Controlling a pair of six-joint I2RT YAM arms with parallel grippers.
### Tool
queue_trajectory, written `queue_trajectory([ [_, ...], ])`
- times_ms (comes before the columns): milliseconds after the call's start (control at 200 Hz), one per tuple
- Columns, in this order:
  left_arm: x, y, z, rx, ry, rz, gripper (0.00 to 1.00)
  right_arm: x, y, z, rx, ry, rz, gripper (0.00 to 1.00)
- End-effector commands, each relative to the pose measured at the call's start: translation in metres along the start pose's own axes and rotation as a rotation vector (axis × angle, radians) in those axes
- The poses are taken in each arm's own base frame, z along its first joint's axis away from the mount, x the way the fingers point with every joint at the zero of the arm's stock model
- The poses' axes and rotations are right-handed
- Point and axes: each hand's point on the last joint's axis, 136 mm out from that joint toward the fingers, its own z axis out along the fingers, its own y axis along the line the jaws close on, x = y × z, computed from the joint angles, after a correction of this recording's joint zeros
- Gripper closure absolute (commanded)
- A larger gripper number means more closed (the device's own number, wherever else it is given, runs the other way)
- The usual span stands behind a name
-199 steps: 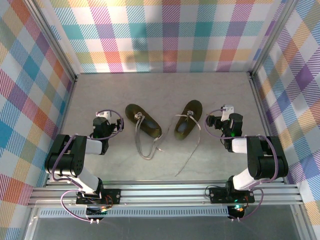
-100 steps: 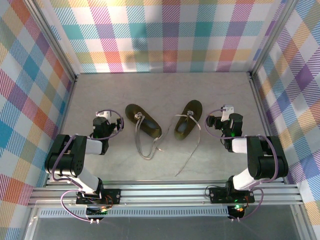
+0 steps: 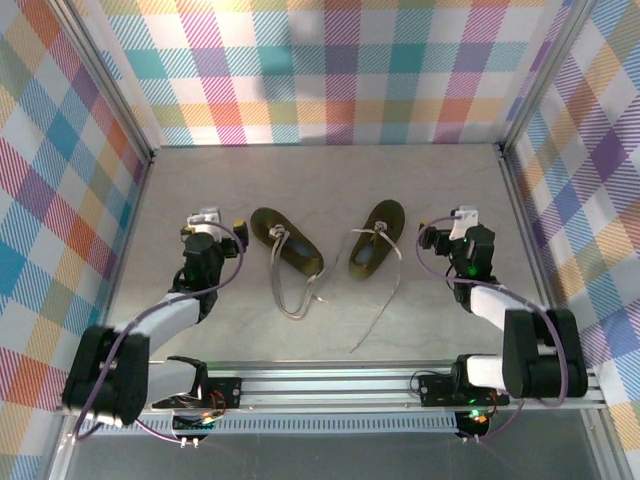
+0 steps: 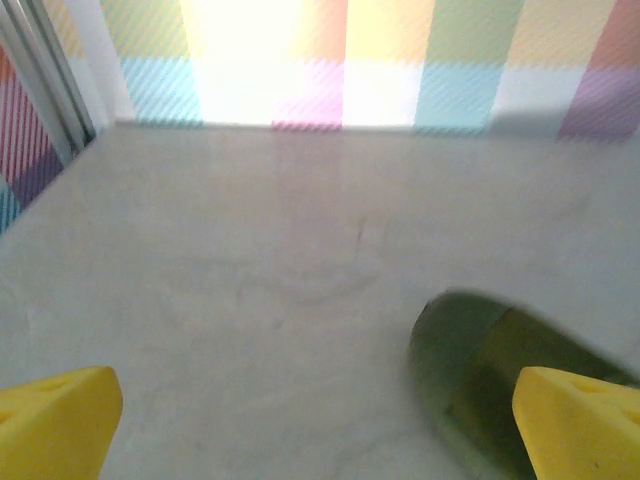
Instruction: Tie the shoes
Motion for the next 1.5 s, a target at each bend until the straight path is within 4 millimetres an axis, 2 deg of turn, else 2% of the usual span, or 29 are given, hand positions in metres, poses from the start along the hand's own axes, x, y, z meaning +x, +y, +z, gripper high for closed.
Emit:
queue_trajectory([
  [0,-0.024,0.012,-0.007,-0.093,0.063,-0.182,0.0,-0.015,-0.032,-0.014,0.222,0.071,0.291,0.01],
  [40,-0.023,0.029,-0.01,-0.219,0.127,-0.267,0.0,-0.009,-0.047,-0.022,0.341,0.132,0.408,0.01],
  [80,-0.019,0.036,-0.011,-0.29,0.194,-0.297,0.0,-0.012,-0.045,-0.022,0.329,0.152,0.419,0.01],
  [195,-0.01,0.016,-0.007,-0.198,0.293,-0.329,0.0,-0.021,-0.03,-0.022,0.232,0.126,0.467,0.01],
  [410,-0.011,-0.008,-0.029,-0.156,0.319,-0.339,0.0,-0.038,0.037,-0.02,-0.15,0.2,0.477,0.01],
  [480,-0.005,-0.018,-0.037,-0.139,0.347,-0.344,0.0,-0.038,0.054,-0.02,-0.221,0.248,0.486,0.01],
  [560,0.011,-0.025,-0.048,-0.128,0.409,-0.368,0.0,-0.034,0.081,-0.02,-0.295,0.314,0.438,0.02],
  [780,0.047,-0.047,-0.054,-0.065,0.536,-0.411,0.0,0.005,0.172,-0.03,-0.455,0.555,0.127,0.17],
  [990,0.052,-0.051,-0.05,-0.038,0.55,-0.447,0.0,0.042,0.243,-0.034,-0.515,0.701,-0.156,0.23],
  [1075,0.061,-0.049,-0.048,-0.024,0.586,-0.496,0.02,0.051,0.263,-0.027,-0.517,0.735,-0.223,0.25],
  [1095,0.057,-0.051,-0.044,-0.009,0.567,-0.519,0.03,0.054,0.269,-0.026,-0.522,0.745,-0.24,0.25],
  [1245,0.065,-0.041,-0.045,-0.018,0.579,-0.571,0.05,0.067,0.308,-0.008,-0.558,0.784,-0.34,0.25],
  [1385,0.065,-0.027,-0.049,-0.042,0.567,-0.611,0.06,0.084,0.328,0.015,-0.545,0.813,-0.429,0.27],
  [1495,0.063,-0.016,-0.054,-0.067,0.551,-0.619,0.08,0.095,0.337,0.029,-0.542,0.837,-0.454,0.27],
])
